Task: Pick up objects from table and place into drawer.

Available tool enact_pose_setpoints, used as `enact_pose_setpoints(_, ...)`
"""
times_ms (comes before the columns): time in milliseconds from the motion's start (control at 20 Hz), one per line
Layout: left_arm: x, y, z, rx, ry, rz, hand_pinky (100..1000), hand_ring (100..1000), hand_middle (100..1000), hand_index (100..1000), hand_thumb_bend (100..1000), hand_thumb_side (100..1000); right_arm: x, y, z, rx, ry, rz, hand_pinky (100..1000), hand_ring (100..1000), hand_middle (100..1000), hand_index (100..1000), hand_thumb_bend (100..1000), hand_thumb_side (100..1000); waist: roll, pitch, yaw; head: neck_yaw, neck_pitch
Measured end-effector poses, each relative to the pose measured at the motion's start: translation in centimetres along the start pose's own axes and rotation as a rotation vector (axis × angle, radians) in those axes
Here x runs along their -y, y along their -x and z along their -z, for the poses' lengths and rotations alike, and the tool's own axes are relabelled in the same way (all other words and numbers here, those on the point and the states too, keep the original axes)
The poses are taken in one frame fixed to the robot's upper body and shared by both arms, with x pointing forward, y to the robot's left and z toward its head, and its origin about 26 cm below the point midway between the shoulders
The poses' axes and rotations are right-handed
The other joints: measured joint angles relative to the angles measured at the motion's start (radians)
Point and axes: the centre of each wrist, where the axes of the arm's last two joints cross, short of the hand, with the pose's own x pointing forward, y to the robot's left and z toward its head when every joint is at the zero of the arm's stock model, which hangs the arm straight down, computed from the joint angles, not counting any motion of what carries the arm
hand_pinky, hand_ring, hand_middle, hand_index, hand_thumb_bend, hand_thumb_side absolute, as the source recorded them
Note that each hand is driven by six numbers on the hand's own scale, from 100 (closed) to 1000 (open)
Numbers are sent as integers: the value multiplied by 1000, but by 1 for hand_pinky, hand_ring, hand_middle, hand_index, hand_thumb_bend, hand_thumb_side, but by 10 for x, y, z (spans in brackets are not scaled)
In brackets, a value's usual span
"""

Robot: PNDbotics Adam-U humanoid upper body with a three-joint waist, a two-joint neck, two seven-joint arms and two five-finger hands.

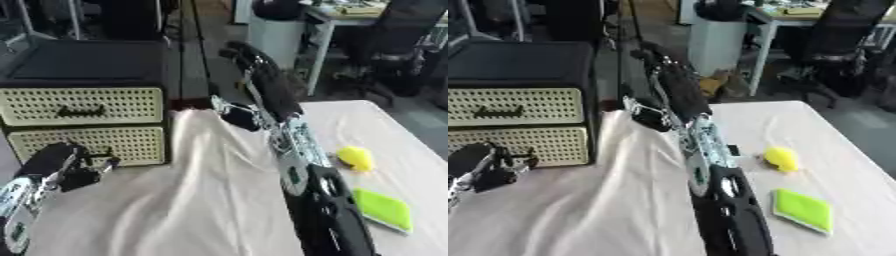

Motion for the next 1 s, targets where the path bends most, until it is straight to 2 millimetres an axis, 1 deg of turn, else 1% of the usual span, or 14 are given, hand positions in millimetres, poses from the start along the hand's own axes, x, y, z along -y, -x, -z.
enact_pose_setpoints(200,-26,-1,-31,70,-78,-63,283,354,401,619,489,1000,3,11,-6,-18,-3,-12,843,871,860,859,208,364,4,-8,12,-12,0)
enact_pose_setpoints(350,-44,-3,-62,122,-128,-128,273,350,397,615,490,1000,5,20,-13,-32,-9,-16,841,870,859,860,201,366,7,-18,23,-20,2)
enact_pose_setpoints(550,-60,1,-100,144,-175,-208,260,338,382,615,481,1000,11,36,-20,-48,-9,-25,838,867,860,861,199,368,9,-26,36,-28,5)
enact_pose_setpoints(700,-67,9,-120,116,-188,-238,246,321,363,611,468,1000,18,49,-25,-54,-6,-36,836,866,860,862,196,367,9,-29,38,-31,11)
enact_pose_setpoints(850,-67,18,-134,70,-184,-246,243,314,356,613,460,1000,24,62,-33,-68,-5,-47,835,865,861,863,196,367,7,-33,43,-34,12)
enact_pose_setpoints(900,-67,20,-138,58,-184,-247,242,311,356,613,460,1000,27,66,-35,-73,-3,-50,834,865,861,864,100,344,7,-33,43,-35,14)
enact_pose_setpoints(950,-66,22,-141,47,-182,-248,242,311,352,614,455,1000,29,69,-37,-77,-1,-53,835,866,859,863,192,367,6,-33,43,-35,18)
enact_pose_setpoints(1000,-66,23,-144,38,-180,-249,240,310,351,613,452,1000,32,73,-39,-84,1,-56,835,867,858,863,192,367,6,-33,44,-35,19)
